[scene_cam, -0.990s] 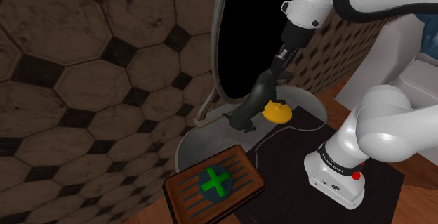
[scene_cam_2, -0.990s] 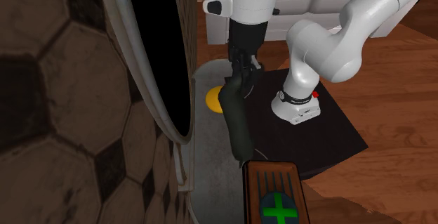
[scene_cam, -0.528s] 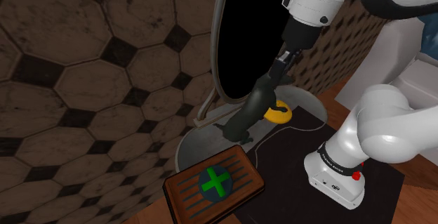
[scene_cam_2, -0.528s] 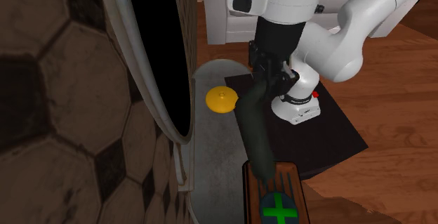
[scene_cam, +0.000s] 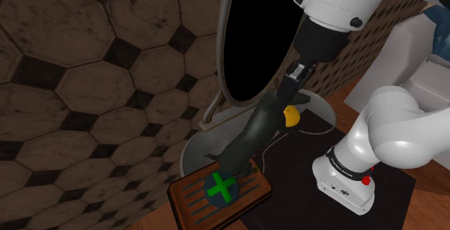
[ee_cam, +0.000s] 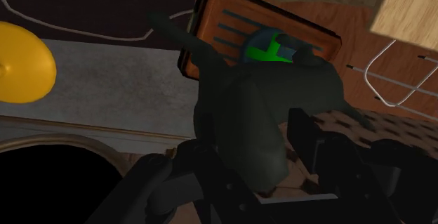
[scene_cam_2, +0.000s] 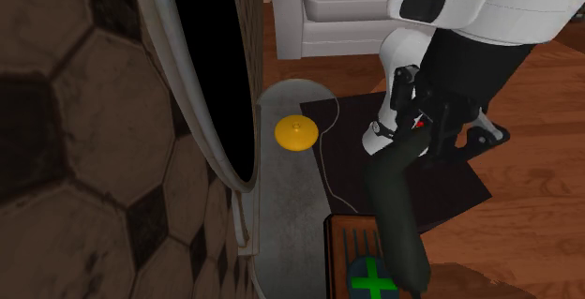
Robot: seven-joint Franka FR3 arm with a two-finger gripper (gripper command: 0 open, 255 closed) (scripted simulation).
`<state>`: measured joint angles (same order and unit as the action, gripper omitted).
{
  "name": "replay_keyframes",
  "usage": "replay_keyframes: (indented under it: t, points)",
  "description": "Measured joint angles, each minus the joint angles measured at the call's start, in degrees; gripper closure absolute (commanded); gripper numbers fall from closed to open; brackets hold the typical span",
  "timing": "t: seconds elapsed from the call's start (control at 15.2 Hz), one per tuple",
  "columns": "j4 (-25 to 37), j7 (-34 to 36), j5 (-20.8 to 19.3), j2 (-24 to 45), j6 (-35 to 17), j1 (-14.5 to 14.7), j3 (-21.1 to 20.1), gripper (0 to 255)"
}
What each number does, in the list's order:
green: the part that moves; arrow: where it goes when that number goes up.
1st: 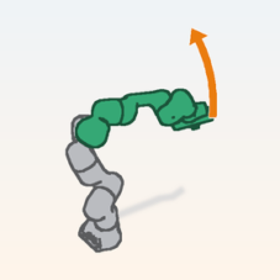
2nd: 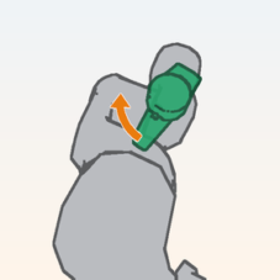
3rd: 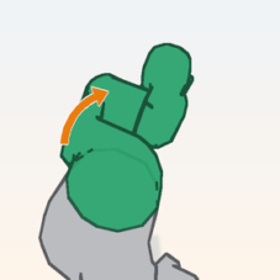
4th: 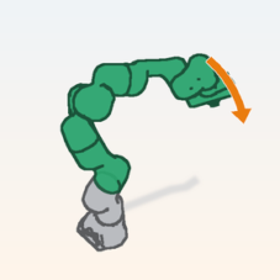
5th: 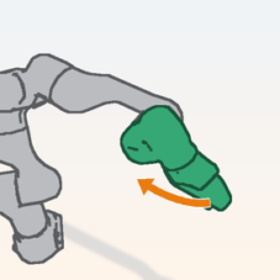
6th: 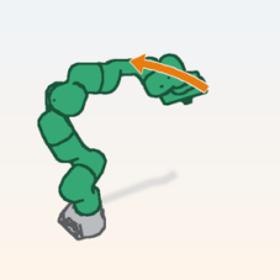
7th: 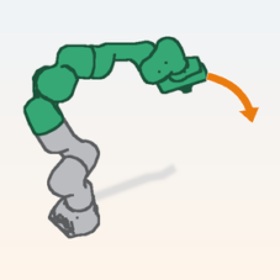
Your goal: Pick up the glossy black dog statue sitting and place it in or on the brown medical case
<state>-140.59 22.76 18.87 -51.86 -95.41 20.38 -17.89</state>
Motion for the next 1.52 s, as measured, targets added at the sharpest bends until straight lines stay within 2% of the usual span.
replay_keyframes:
  t: [0.13,0.26,1.52]
  points:
    - [2.0,2.4,1.2,1.0,0.5,0.5,-2.1,255]
    - [1.5,2.9,1.8,0.9,-0.1,0.7,-2.8,255]
    - [-12.8,1.4,6.1,-0.2,-13.3,2.6,-7.1,255]
